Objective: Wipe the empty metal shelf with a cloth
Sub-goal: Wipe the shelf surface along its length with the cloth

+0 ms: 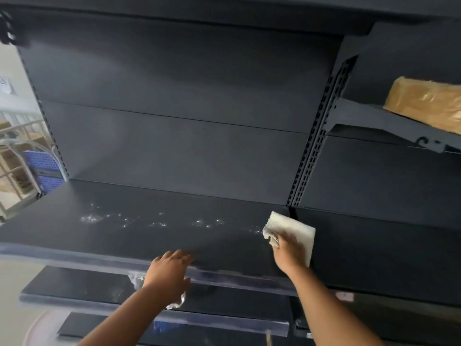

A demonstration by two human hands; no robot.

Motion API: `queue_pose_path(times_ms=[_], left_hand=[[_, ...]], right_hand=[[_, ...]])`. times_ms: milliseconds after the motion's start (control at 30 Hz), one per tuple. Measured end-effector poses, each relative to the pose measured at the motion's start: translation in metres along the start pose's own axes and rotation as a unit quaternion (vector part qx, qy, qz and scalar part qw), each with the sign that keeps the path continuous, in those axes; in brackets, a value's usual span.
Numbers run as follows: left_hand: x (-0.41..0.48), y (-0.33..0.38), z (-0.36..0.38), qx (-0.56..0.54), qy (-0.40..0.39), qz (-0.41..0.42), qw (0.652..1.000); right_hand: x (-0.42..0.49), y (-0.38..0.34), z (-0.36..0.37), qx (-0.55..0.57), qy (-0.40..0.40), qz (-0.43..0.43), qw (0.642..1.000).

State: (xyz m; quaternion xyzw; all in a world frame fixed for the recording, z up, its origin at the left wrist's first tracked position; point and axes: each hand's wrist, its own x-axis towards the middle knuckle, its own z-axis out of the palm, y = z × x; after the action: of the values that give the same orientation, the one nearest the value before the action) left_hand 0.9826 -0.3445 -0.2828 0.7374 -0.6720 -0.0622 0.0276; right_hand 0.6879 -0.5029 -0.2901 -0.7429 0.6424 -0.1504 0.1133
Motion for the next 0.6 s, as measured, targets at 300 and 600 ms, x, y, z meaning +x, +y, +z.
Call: queue_pose_path(times_ms=[300, 600], left_hand=[[-0.003, -0.039, -0.003, 0.001, -0.002, -0.023, 1.0], [-0.001, -0.053, -0.002, 0.007, -0.017, 0.023, 1.0]], right_hand=[[0.004, -0.137, 0.003, 0.67, -0.087, 0.23, 0.701], [0.017, -0.047, -0.059, 0.675, 0.172, 0.207, 0.687]])
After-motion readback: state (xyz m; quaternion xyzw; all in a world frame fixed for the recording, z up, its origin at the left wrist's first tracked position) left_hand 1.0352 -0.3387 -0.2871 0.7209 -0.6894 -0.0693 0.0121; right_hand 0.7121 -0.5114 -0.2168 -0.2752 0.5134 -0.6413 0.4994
